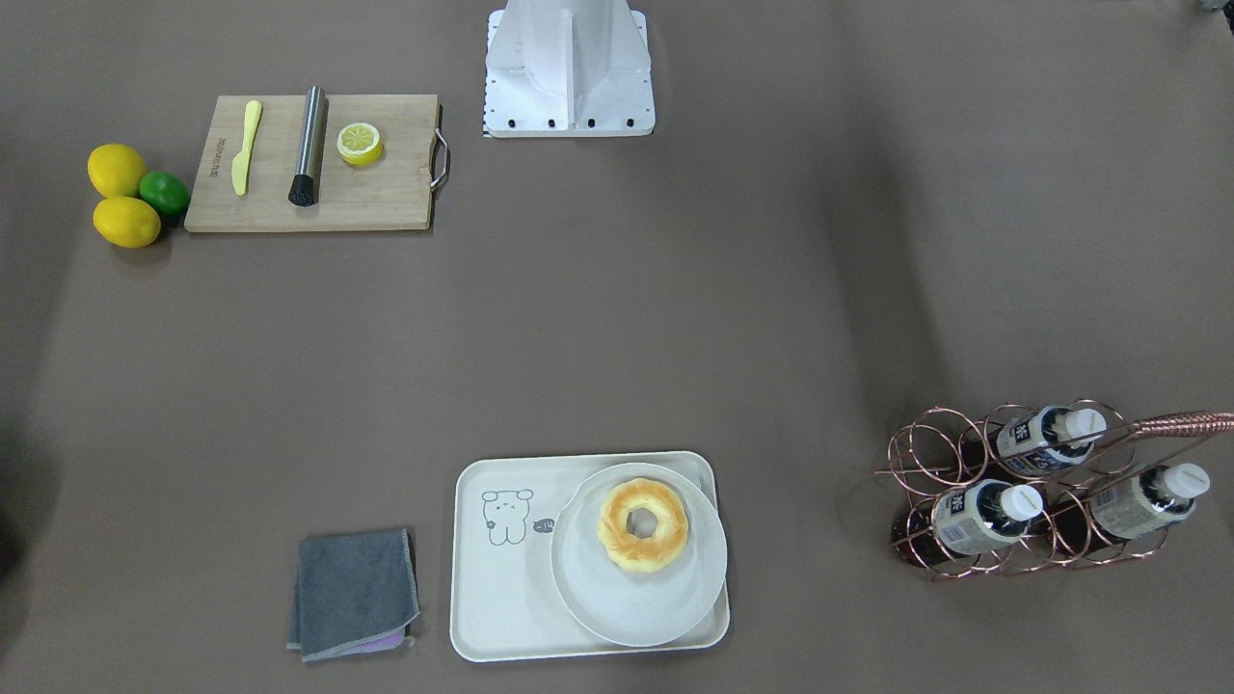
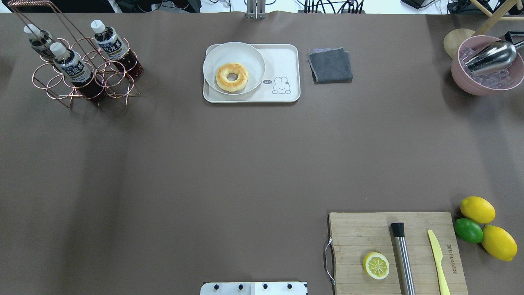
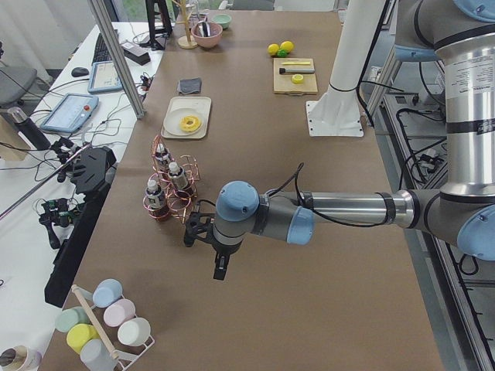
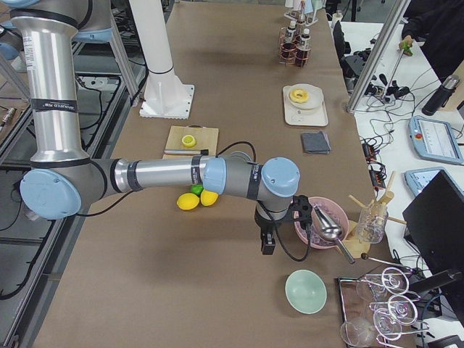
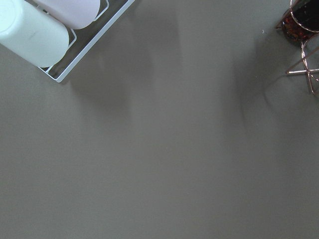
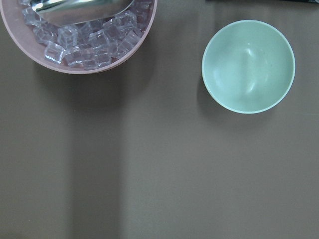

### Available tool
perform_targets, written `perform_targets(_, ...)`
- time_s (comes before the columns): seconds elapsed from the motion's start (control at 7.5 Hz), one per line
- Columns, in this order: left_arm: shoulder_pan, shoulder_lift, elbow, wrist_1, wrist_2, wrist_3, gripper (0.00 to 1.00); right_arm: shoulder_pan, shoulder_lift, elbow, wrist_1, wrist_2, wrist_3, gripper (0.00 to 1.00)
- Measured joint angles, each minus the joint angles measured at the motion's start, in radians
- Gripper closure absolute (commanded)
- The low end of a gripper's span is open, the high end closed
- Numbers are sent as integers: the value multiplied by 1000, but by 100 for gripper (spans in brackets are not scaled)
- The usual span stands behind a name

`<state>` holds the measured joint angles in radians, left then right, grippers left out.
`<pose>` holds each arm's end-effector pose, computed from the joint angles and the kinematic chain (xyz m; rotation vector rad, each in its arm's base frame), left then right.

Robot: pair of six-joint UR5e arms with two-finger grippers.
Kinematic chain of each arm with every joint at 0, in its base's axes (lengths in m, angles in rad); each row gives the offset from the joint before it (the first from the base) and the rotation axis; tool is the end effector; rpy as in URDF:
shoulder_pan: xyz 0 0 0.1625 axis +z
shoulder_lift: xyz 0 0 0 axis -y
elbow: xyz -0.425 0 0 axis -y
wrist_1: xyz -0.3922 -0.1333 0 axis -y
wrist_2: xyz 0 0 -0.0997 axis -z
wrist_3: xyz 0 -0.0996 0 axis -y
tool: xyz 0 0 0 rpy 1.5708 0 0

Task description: Place tea on tray

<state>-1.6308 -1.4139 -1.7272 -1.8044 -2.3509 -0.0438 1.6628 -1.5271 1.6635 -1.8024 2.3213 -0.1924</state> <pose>-0.0895 -0.4346 0.6283 0.2274 0.7744 -0.0072 0.1110 -0.4913 0.6158 0.0165 -0.7553 -0.0599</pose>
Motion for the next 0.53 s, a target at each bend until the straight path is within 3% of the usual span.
perform_targets(0.53,9,-2,-1,-3,0,1,2,0,0,-1,0,-2,-1,0)
